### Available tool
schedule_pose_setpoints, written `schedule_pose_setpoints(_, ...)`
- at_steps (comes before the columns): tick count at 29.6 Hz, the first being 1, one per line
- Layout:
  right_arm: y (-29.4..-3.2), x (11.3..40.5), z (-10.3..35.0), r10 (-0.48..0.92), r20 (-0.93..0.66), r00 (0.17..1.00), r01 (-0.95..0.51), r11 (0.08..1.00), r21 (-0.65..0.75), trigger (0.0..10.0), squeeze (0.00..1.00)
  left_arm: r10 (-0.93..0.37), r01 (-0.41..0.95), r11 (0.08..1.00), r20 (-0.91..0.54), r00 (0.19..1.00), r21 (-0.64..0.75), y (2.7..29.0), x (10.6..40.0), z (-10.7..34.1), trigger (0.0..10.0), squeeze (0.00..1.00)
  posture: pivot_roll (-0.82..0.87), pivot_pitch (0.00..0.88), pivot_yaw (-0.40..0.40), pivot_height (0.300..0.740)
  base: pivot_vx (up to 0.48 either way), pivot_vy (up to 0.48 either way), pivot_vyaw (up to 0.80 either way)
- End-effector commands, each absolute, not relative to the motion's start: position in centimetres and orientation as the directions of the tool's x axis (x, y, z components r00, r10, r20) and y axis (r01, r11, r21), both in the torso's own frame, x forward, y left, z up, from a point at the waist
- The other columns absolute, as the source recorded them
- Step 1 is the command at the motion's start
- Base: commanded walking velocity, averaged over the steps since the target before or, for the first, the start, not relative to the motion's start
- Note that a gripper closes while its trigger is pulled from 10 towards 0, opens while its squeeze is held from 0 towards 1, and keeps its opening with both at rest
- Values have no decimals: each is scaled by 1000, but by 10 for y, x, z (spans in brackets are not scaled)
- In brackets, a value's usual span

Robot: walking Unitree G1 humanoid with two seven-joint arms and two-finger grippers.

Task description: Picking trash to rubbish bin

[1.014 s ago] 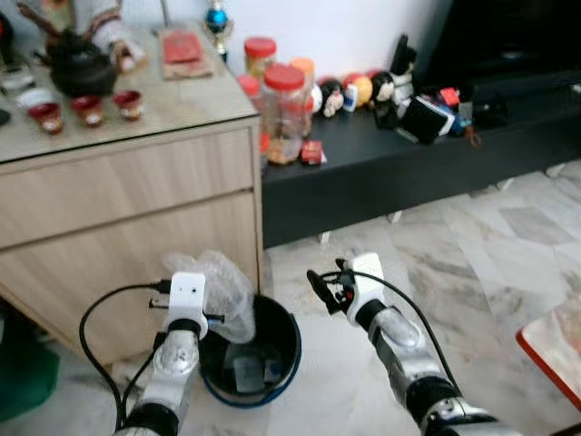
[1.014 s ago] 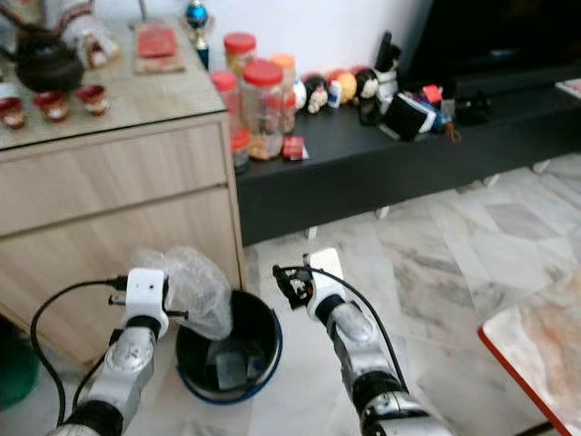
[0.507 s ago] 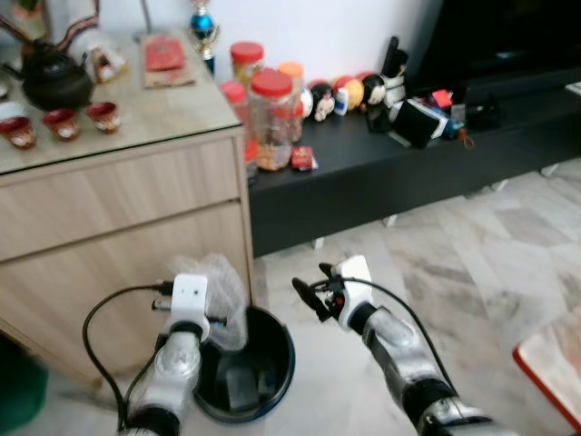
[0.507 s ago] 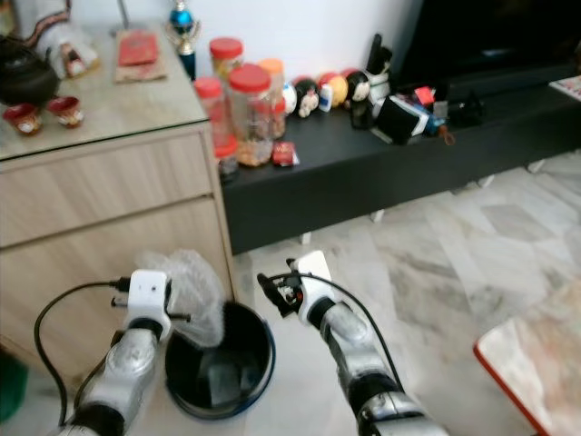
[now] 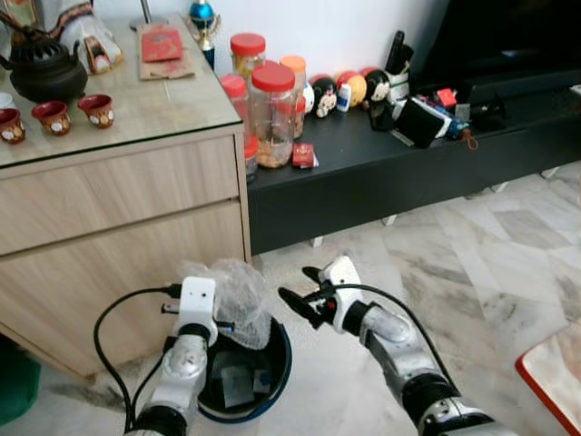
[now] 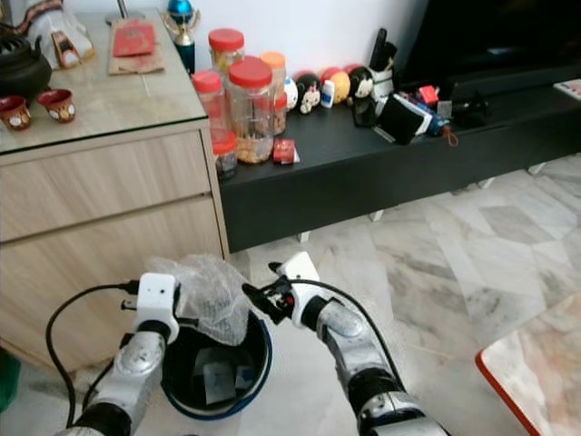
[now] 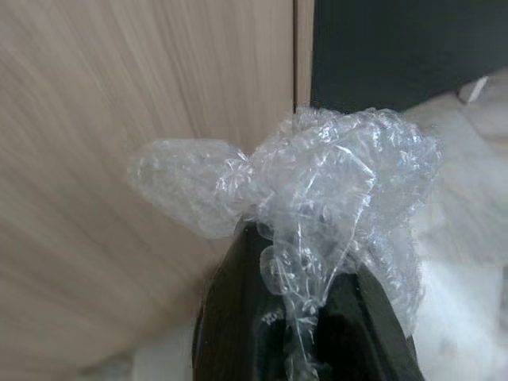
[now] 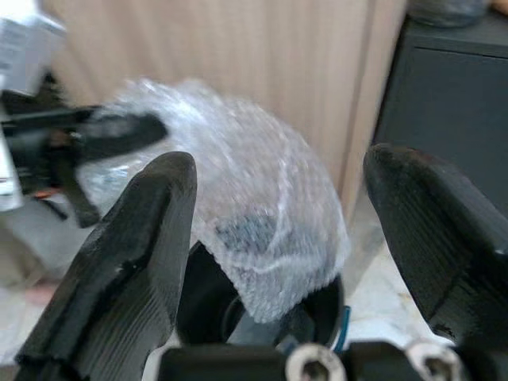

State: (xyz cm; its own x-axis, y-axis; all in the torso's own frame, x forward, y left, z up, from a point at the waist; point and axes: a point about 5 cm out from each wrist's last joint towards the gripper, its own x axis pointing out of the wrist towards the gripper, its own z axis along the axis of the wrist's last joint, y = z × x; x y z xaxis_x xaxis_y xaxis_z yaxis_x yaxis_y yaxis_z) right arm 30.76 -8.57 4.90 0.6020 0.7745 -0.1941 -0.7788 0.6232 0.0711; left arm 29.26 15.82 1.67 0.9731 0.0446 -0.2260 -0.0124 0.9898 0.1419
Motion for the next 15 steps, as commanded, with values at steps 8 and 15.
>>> schedule_pose_setpoints(8, -87, 307, 52, 792, -200, 577, -800, 598, 56, 10000, 0, 59, -24, 990, -250, 966, 140, 162, 298, 18, 10000, 0, -18, 119, -92, 740, 0, 0, 0)
schedule_pose_setpoints(15, -89, 306, 53, 798, -202, 568, -806, 589, 56, 10000, 0, 88, -50, 987, -248, 965, 155, 166, 299, 18, 10000, 0, -22, 120, -101, 740, 0, 0, 0)
